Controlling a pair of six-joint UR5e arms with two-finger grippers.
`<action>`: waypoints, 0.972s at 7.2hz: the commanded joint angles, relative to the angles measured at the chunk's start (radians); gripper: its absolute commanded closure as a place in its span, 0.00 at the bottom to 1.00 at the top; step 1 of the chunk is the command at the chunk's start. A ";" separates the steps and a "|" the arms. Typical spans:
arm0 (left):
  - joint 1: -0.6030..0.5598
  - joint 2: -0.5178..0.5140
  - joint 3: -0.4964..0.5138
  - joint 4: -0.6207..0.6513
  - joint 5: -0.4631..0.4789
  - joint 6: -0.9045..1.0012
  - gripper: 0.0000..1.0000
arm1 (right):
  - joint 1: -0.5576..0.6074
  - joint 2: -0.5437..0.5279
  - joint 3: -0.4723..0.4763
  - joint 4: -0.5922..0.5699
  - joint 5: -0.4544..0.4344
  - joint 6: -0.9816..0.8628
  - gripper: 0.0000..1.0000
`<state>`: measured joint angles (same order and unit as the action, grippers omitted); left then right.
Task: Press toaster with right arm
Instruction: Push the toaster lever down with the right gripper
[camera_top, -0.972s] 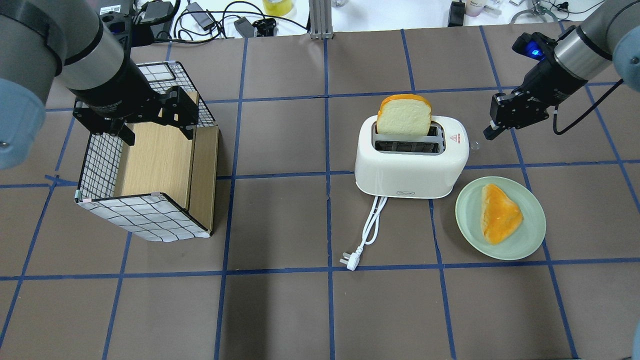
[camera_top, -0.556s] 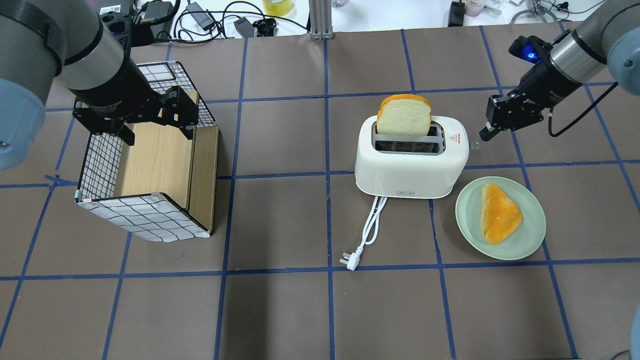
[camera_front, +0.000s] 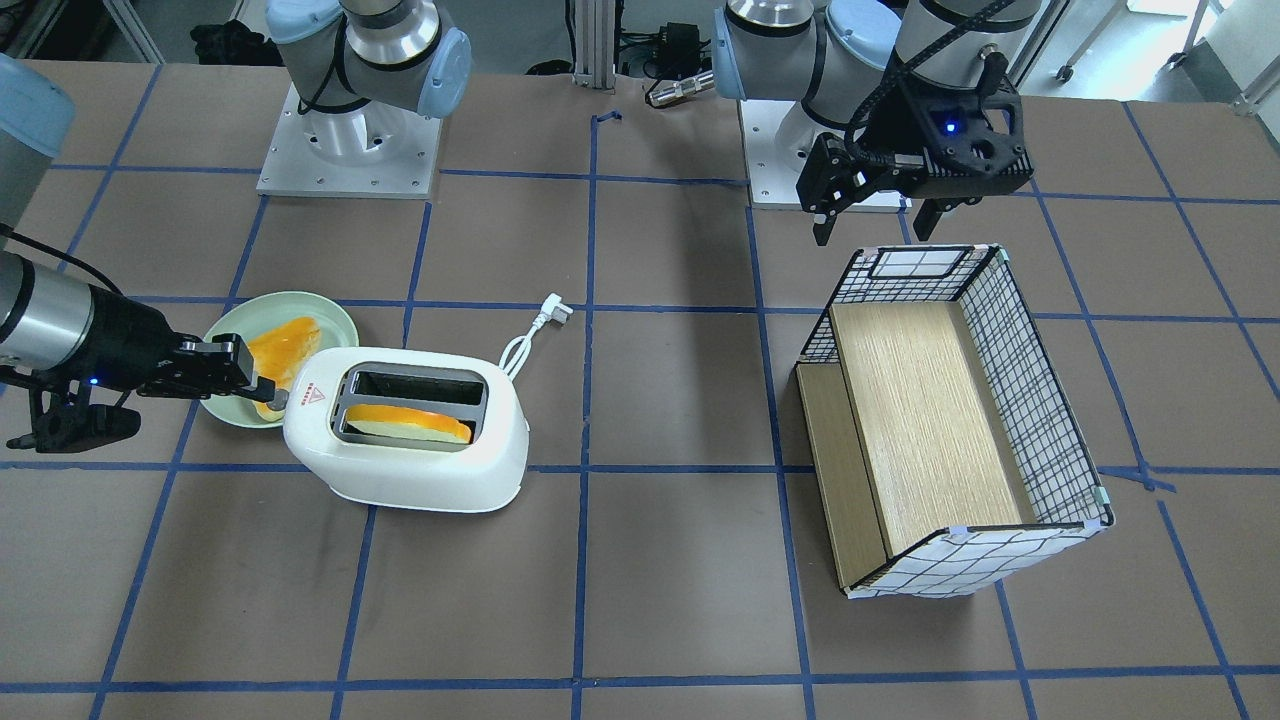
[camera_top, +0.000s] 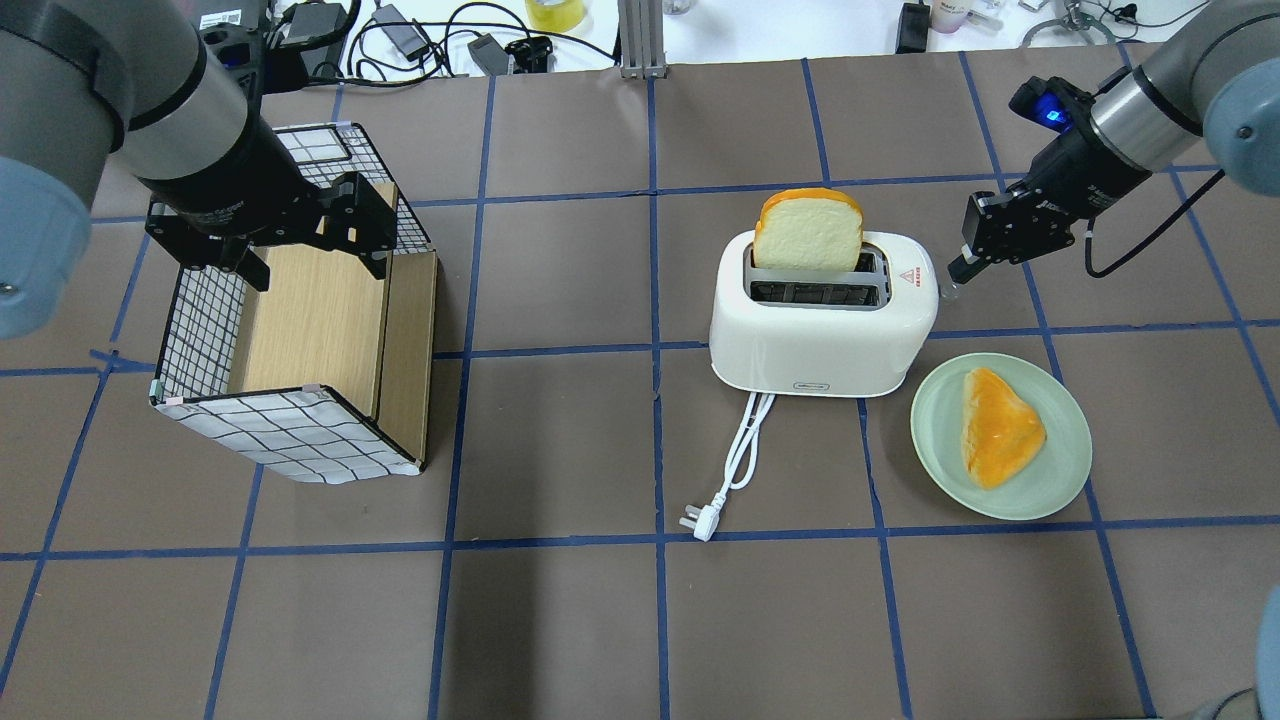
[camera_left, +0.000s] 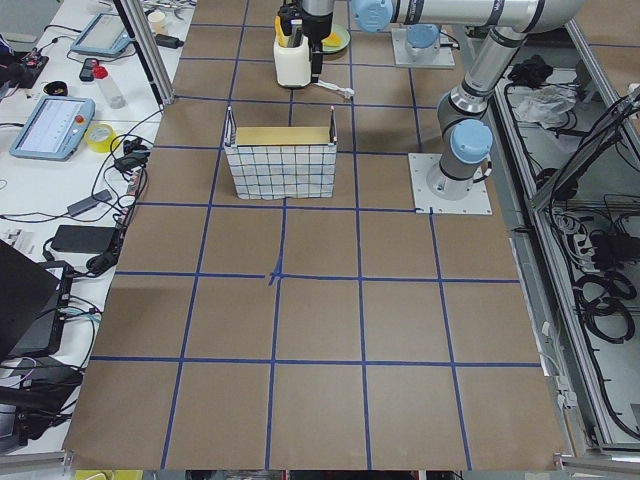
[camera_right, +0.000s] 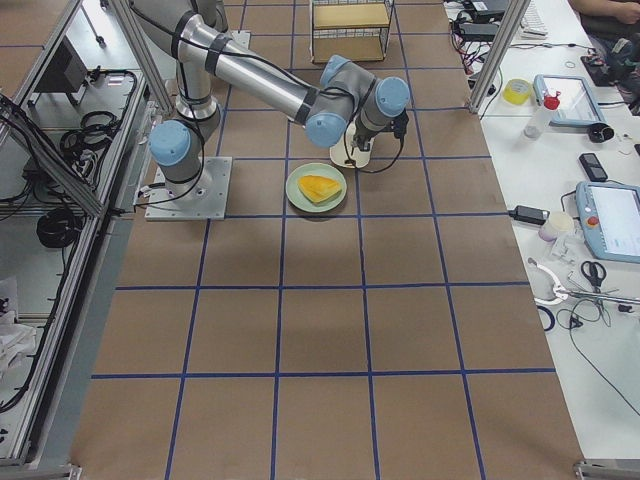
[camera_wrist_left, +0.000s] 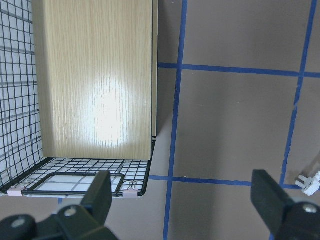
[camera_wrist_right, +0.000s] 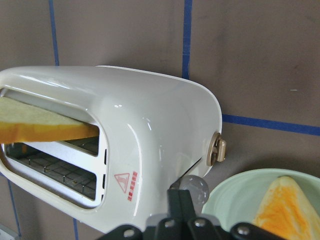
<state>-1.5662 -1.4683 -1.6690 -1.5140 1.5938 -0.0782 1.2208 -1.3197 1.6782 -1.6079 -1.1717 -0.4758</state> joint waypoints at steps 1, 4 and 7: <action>0.000 0.000 0.000 0.000 0.000 0.000 0.00 | -0.001 0.010 0.012 -0.003 0.001 -0.003 1.00; 0.000 0.000 0.000 0.000 0.000 0.000 0.00 | -0.001 0.017 0.026 -0.026 -0.005 0.000 1.00; 0.000 0.000 0.000 0.000 0.000 0.000 0.00 | -0.001 0.031 0.043 -0.049 -0.009 -0.001 1.00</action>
<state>-1.5662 -1.4681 -1.6690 -1.5140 1.5938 -0.0782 1.2195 -1.2927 1.7169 -1.6509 -1.1795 -0.4769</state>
